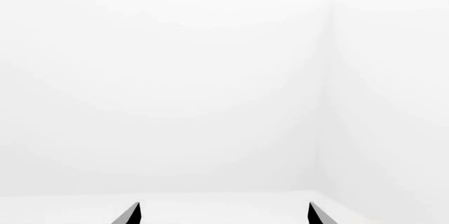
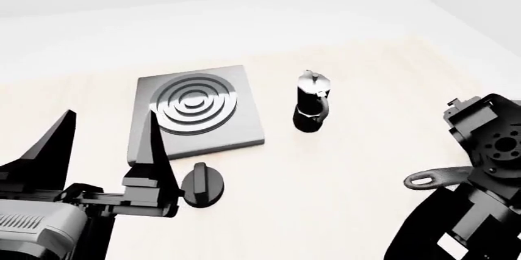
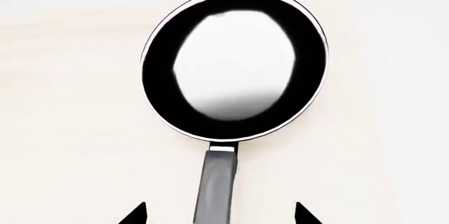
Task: Put the frying pan on the stove.
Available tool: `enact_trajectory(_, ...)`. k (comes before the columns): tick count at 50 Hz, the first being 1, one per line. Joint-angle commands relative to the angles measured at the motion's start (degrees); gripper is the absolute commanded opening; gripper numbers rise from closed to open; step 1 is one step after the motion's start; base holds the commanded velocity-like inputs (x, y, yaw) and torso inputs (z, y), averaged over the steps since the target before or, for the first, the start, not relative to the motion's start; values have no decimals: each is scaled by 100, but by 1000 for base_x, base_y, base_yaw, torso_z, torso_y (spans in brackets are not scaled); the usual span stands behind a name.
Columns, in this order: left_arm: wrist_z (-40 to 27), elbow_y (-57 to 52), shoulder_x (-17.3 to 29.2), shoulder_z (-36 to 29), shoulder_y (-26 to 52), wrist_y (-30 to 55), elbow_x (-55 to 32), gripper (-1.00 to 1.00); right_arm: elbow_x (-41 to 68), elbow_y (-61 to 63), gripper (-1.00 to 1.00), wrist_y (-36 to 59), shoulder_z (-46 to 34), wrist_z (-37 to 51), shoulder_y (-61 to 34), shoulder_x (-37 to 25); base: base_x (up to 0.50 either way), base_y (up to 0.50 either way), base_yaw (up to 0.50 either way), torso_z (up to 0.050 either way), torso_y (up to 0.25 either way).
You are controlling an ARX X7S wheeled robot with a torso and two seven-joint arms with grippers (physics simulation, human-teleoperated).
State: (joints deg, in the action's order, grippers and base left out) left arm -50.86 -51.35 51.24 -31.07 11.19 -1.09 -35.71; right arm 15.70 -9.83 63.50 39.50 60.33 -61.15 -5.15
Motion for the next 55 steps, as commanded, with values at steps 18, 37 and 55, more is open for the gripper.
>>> enact_trajectory(18,105,164,-94,-97,-6,-29,10,100,-264,-1279,100,-511,-345,32,-386,-454,0,0,0,0,0)
enact_trajectory(37,201,289,-245,-273,17,54,120,100,-198,-1671,100,-710,-190,-184,-247,-715,0,0,0,0,0)
enact_trajectory(55,217,298,-251,-282,32,63,91,100,-194,-2366,100,-1148,-289,-449,-219,-704,0,0,0,0,0)
